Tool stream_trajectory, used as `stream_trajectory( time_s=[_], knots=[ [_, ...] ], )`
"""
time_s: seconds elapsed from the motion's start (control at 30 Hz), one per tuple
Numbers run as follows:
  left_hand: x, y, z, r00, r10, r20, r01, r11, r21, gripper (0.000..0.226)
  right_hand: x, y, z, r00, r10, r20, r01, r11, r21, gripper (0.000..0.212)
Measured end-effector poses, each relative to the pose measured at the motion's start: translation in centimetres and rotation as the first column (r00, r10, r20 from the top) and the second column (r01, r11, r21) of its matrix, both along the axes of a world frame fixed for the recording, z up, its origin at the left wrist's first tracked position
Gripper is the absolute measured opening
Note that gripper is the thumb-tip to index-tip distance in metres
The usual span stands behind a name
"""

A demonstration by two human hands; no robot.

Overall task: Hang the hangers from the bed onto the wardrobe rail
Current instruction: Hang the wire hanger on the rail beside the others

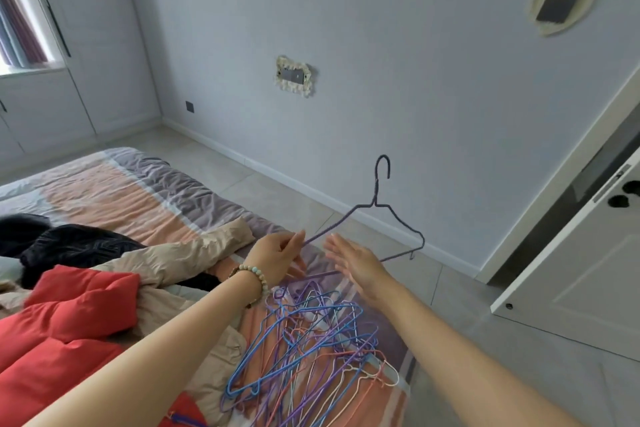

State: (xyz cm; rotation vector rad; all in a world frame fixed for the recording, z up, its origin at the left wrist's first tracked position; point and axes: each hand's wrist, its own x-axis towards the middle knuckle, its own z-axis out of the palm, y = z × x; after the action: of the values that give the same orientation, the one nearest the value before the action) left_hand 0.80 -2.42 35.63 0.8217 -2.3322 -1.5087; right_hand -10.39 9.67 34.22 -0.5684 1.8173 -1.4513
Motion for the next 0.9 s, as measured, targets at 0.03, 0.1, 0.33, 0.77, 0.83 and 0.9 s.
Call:
stream_trajectory(
  time_s=[0.03,0.1,0.33,0.77,0.83,0.9],
  knots=[
    [-0.6,0.7,1.8,0.998,-0.023,-0.052,0.025,0.999,0.042,0.041,-0.2,0.5,2.1,0.999,-0.016,-0.049,0.014,0.999,-0.036,0.034],
    [-2.0,2.7,5.6,0.987,-0.094,-0.133,0.105,0.991,0.083,0.040,-0.6,2.3,6.7,0.988,-0.062,-0.143,0.049,0.994,-0.095,0.026],
    [-6.9,12.2,18.0,0.866,-0.373,-0.333,0.436,0.890,0.136,0.039,-0.9,14.2,21.0,0.839,-0.358,-0.410,0.292,0.932,-0.215,0.020],
    [-9.0,41.4,36.0,0.321,-0.786,-0.529,0.879,0.454,-0.141,0.044,6.8,44.8,37.2,0.251,-0.810,-0.530,0.582,0.563,-0.586,0.015],
    [-8.2,46.3,37.2,0.250,-0.808,-0.534,0.906,0.390,-0.166,0.044,8.7,49.3,38.2,0.179,-0.832,-0.526,0.605,0.514,-0.607,0.017],
    [-7.3,51.4,38.1,0.189,-0.818,-0.543,0.924,0.335,-0.183,0.043,10.5,53.9,38.9,0.115,-0.848,-0.517,0.627,0.466,-0.625,0.018]
  ],
)
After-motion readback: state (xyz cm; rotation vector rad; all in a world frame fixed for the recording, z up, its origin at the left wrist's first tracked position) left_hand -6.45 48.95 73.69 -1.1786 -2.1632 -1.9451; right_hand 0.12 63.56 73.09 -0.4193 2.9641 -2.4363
